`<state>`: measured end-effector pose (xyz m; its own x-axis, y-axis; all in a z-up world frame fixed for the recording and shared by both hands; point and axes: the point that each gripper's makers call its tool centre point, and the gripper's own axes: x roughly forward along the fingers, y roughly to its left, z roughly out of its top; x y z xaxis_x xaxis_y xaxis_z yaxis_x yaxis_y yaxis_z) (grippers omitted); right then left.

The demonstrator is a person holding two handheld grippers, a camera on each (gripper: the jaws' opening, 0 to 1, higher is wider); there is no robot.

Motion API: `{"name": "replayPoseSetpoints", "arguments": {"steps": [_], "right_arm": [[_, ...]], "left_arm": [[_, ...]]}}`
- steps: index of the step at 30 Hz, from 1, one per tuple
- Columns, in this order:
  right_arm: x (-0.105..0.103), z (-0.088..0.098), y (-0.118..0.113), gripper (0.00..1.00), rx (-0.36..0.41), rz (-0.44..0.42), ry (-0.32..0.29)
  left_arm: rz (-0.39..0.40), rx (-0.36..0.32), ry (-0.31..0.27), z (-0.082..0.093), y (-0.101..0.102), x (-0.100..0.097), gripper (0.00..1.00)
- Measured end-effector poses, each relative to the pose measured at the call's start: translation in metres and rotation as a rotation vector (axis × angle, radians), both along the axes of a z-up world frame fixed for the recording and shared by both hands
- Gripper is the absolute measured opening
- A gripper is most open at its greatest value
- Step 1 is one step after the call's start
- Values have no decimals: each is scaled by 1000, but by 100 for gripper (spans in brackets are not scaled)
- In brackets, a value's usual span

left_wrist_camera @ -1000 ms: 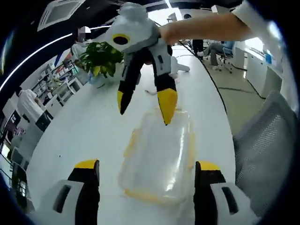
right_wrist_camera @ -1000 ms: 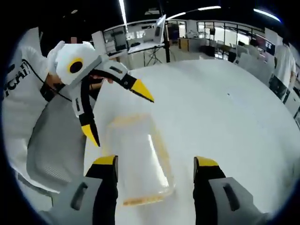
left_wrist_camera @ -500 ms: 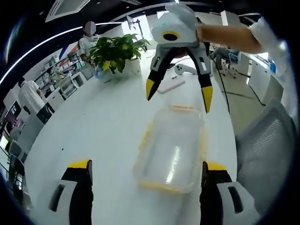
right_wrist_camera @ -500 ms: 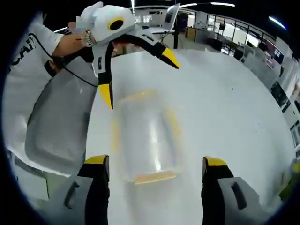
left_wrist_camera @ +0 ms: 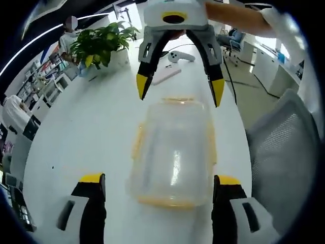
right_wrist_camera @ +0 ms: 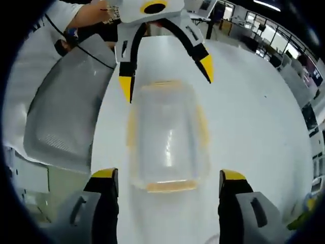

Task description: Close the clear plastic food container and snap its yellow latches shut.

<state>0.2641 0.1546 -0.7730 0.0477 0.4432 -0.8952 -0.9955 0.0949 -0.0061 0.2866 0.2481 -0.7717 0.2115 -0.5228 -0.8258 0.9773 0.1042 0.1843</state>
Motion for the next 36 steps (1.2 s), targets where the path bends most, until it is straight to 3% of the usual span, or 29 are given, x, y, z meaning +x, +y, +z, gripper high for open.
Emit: {"name": "replayPoseSetpoints", "arguments": {"steps": [4,14,27,36], "right_arm": [[-1,-7,-1,75,-22,16,15],[3,-13,-2,68,-54,21,-1],[4,-13,0,67,-52,18,-8],[6,-13,13,67,-56,18,-12]], "left_arm": [[-5,14,50,-6,-2,-5,82],[-48,52,57,-14,-4,-9,71],[-43,59,67,-15,-2,-10,71],[-35,70,67,-16,10,-7,71]]}}
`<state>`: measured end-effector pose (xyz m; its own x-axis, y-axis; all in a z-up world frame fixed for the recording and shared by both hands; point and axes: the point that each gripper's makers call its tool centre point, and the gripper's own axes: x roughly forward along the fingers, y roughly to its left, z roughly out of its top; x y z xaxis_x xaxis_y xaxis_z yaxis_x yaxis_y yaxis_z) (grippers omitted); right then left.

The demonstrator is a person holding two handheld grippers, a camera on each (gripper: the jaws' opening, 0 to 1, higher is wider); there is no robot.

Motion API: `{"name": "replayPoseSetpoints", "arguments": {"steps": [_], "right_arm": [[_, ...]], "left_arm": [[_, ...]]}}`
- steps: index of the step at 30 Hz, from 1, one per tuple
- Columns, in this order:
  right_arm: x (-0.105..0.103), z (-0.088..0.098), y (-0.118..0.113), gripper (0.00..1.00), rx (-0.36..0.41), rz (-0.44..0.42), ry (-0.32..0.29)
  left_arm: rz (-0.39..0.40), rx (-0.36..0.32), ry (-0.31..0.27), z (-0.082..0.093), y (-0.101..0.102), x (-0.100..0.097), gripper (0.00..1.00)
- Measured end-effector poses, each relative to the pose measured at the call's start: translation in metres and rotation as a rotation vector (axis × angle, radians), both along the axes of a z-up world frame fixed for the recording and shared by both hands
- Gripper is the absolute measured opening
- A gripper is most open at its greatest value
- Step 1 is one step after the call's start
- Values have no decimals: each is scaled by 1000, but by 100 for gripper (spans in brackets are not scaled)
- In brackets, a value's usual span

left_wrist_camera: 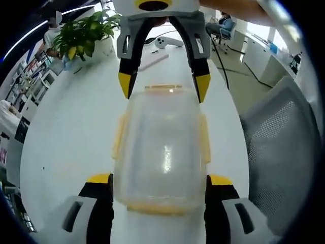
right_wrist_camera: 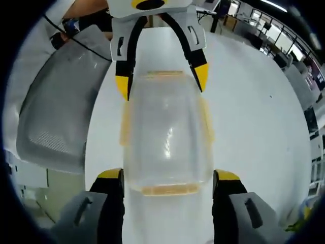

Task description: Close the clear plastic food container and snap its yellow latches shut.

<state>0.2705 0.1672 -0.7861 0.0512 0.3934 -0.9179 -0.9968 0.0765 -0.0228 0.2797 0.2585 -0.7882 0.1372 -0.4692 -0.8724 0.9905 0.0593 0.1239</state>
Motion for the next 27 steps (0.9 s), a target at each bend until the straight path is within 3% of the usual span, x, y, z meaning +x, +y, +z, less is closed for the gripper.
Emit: {"name": "replayPoseSetpoints", "arguments": {"steps": [27], "right_arm": [[4,-2,65,68,41,38,-4]], "left_arm": [[41,30,-14,-2,60,2,72]]}}
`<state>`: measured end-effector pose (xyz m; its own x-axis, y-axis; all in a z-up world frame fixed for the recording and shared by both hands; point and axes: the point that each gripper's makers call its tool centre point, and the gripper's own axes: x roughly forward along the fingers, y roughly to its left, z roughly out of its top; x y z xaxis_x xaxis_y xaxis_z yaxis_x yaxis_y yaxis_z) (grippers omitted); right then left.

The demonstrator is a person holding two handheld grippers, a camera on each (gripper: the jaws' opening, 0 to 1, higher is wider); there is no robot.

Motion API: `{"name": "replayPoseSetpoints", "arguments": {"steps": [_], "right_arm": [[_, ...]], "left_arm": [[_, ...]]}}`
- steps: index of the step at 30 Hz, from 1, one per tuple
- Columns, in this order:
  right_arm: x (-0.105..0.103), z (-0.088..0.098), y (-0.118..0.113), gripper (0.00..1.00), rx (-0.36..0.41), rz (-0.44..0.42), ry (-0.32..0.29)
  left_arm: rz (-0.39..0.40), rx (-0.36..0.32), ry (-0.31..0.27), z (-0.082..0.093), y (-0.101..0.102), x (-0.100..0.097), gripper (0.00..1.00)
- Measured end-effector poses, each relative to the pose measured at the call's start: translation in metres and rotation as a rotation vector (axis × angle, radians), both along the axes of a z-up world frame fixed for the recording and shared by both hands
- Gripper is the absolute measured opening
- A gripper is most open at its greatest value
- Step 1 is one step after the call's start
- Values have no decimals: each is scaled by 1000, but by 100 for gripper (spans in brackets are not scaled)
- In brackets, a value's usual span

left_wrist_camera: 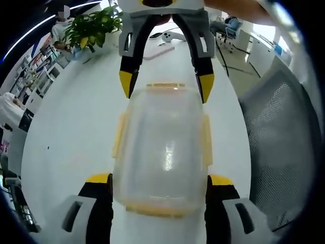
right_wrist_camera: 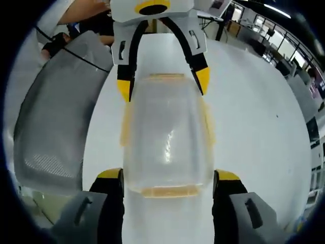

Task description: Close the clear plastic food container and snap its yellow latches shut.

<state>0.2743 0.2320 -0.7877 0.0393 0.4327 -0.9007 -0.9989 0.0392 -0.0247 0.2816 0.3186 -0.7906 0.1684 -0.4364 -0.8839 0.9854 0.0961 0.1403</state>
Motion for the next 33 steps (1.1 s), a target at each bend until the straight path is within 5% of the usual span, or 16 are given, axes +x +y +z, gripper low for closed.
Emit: {"name": "replayPoseSetpoints", "arguments": {"steps": [21,33], "right_arm": [[7,0,10,68,-2,9,-7],[32,0,11,68,-12,17,-6]], "left_arm": [[11,-11,1,0,11,7,72],[16,-15,3,-1,12,34,72]]}}
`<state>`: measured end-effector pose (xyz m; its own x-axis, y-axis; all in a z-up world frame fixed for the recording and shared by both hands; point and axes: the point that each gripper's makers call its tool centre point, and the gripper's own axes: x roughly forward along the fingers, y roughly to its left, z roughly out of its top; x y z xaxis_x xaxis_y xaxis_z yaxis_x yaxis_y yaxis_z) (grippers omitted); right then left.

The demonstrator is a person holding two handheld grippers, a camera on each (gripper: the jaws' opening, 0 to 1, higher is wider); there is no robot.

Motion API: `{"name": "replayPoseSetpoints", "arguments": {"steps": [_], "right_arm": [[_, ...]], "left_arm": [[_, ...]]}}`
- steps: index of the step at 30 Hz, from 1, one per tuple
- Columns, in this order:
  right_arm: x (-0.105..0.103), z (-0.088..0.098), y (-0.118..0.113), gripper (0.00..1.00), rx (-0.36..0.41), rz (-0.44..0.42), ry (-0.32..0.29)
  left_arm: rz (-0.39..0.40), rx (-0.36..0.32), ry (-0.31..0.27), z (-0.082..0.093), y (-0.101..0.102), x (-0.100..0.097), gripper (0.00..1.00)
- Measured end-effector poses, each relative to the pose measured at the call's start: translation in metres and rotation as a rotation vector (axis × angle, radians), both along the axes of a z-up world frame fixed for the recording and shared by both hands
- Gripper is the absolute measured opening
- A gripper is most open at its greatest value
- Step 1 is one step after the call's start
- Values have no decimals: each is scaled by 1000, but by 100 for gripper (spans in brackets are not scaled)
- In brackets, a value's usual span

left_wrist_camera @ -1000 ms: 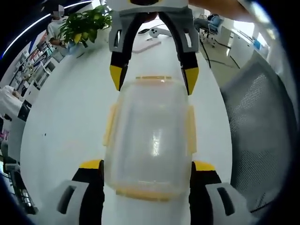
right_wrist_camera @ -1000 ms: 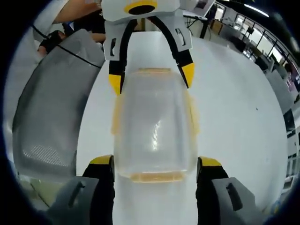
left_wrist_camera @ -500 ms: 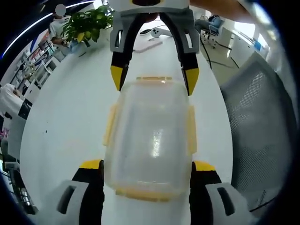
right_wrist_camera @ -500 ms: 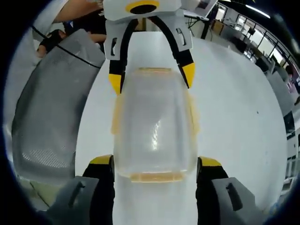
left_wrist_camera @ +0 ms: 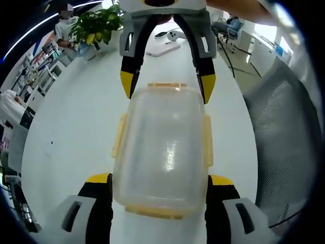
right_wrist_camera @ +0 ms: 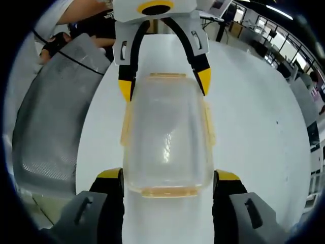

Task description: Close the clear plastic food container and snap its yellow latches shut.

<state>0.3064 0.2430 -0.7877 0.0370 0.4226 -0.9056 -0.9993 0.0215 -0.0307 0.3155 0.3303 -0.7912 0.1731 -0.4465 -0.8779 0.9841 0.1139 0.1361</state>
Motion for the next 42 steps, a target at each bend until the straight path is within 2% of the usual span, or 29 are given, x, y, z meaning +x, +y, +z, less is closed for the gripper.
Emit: {"name": "replayPoseSetpoints", "arguments": {"steps": [10,25,30,42], "right_arm": [[31,0,1,68,-2,-5,1],[69,1,2,68,-8,-12,4],[82,1,2,68,-9,-13,5],[94,2,2,68,6,-24,5]], "left_arm": [[-4,-6,4,0,1,32,72],[-8,0,13,0,1,69,73],[-7,22,11,0,1,81,73],[-11,23,12,0,2,99,73]]}}
